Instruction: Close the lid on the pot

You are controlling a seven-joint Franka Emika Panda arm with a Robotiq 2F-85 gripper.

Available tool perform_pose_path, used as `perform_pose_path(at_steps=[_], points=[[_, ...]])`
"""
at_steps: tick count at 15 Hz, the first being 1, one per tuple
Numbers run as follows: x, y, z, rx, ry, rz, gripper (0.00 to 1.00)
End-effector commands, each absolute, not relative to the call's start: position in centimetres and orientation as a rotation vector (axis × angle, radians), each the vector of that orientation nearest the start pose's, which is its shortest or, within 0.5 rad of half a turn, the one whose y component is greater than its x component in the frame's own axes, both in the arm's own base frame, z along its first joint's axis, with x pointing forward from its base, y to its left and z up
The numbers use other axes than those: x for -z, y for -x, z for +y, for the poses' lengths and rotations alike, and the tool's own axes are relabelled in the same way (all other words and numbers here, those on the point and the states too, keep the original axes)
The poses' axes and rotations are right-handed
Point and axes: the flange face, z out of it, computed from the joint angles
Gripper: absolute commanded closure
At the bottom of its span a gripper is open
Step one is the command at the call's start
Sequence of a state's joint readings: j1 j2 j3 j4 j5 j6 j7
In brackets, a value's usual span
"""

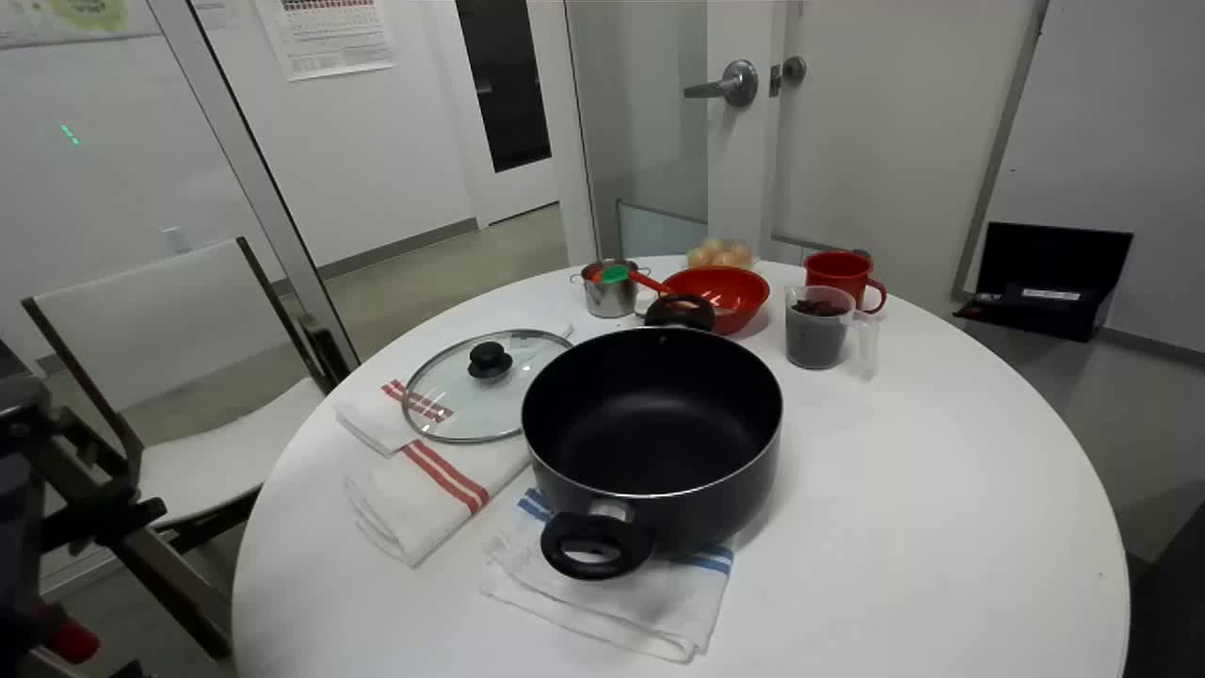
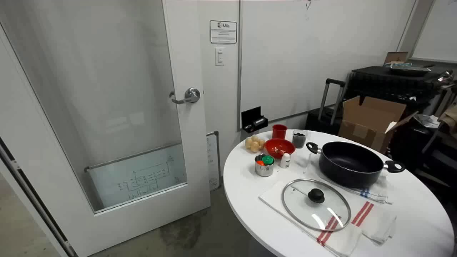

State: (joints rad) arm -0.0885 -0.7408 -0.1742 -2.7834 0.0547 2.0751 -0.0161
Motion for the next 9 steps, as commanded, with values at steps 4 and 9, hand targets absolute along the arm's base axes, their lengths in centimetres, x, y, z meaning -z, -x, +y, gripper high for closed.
perform_pose_path(at_steps=[4, 9], points=[[-41.2, -31.0, -7.5, 0.051, 2.960, 0.340, 0.00], [-41.1, -32.1, -7.7, 0.026, 2.974, 0.313, 0.00]])
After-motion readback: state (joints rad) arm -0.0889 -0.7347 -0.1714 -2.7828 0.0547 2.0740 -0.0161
